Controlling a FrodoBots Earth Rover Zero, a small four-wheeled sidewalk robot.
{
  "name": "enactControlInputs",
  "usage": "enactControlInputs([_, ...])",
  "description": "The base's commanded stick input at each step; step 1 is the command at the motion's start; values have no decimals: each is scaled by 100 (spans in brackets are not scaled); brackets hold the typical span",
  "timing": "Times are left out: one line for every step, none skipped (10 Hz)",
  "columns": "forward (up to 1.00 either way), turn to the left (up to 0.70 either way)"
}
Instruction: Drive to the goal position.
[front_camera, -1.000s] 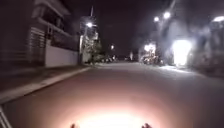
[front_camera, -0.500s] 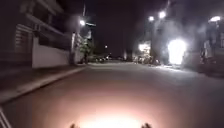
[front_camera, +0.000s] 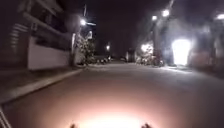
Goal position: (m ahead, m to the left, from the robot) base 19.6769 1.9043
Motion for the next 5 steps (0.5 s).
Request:
enactControlInputs([100, 0])
enactControlInputs([100, 0])
enactControlInputs([100, 0])
enactControlInputs([100, 0])
enactControlInputs([100, 0])
